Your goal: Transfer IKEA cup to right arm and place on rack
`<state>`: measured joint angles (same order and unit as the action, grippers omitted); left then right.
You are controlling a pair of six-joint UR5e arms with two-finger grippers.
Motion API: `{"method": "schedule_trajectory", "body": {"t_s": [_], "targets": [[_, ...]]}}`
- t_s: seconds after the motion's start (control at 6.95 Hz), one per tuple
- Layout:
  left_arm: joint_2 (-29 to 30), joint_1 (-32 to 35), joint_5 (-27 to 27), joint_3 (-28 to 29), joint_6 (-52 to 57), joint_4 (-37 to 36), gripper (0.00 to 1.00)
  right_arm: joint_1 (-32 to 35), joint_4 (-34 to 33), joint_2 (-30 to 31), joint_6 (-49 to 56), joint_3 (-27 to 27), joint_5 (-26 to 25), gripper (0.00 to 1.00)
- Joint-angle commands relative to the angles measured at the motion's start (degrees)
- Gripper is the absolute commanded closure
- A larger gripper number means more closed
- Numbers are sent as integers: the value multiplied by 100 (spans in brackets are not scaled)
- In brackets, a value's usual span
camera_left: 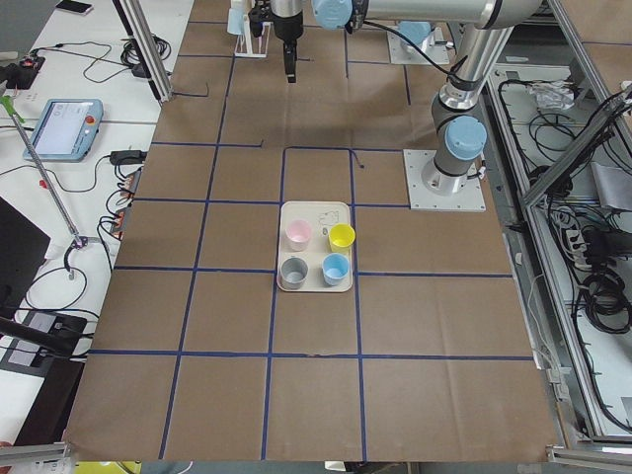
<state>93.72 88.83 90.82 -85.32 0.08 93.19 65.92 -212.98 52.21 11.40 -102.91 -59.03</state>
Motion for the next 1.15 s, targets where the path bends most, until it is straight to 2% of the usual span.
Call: {"method": "schedule_trajectory", "body": {"t_s": [0.0,0.14,0.29,0.58,0.86,1.01], "targets": [[-29,3,6,-20,-69,7,0,9,28,332,-6,8,-12,0],[-55,3,-2,-55,-87,7,0,9,515,638,-6,-1,5,0],[-64,12,-2,-64,-87,7,0,9,1704,1111,3,-10,-21,0],[-73,12,-2,-64,-96,7,0,18,3306,2016,82,-89,-56,0],[-81,3,-2,-64,-88,7,0,18,5632,2940,413,-282,-56,0],[-82,3,-2,-72,-87,-2,0,18,7184,3336,512,-248,-56,0]]}}
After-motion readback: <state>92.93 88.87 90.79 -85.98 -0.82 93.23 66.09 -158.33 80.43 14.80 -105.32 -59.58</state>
